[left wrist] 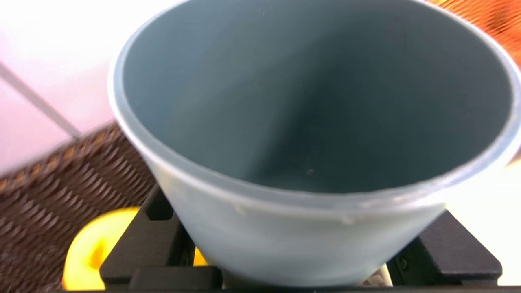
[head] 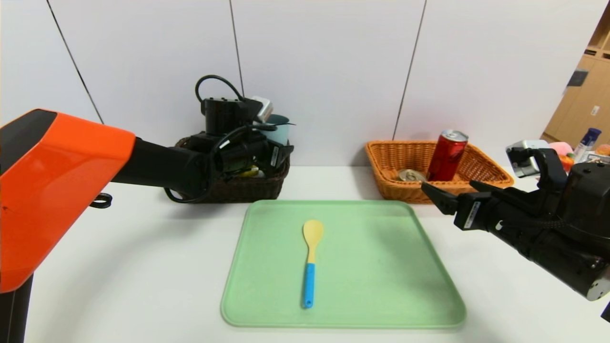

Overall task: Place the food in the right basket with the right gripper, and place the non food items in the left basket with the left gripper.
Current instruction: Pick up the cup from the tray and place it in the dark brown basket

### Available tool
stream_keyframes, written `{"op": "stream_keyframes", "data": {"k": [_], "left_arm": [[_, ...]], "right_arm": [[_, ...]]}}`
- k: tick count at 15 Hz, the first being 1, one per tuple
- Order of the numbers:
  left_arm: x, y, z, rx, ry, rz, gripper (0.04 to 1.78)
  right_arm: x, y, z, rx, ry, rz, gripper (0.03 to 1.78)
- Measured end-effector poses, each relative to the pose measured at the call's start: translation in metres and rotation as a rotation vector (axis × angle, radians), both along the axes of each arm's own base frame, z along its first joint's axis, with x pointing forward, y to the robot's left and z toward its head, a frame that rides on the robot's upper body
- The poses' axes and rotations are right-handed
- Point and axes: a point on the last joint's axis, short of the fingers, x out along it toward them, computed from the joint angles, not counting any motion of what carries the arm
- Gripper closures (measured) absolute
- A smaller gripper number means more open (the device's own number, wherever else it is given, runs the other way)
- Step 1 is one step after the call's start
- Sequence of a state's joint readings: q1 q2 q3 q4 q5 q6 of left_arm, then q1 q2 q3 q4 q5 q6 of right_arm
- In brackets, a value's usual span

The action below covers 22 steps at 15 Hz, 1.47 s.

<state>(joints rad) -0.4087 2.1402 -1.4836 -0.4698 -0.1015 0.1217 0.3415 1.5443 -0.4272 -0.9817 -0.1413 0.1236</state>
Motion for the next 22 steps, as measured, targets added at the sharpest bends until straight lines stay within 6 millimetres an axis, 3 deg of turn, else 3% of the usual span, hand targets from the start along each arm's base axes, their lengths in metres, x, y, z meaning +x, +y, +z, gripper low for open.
{"op": "stream_keyframes", "data": {"k": [11,22], "left_arm": [[0.021,0.024,-0.025,0.062,0.025,0.074,0.63],[0.025,0.028,-0.022,0.059,0.024,0.093,0.63]], "right_arm": [[0.007,0.003,-0.006,-0.001,-0.002,0.0,0.11],[0.011,0.004,-0.008,-0.002,0.0,0.0,0.11]]}}
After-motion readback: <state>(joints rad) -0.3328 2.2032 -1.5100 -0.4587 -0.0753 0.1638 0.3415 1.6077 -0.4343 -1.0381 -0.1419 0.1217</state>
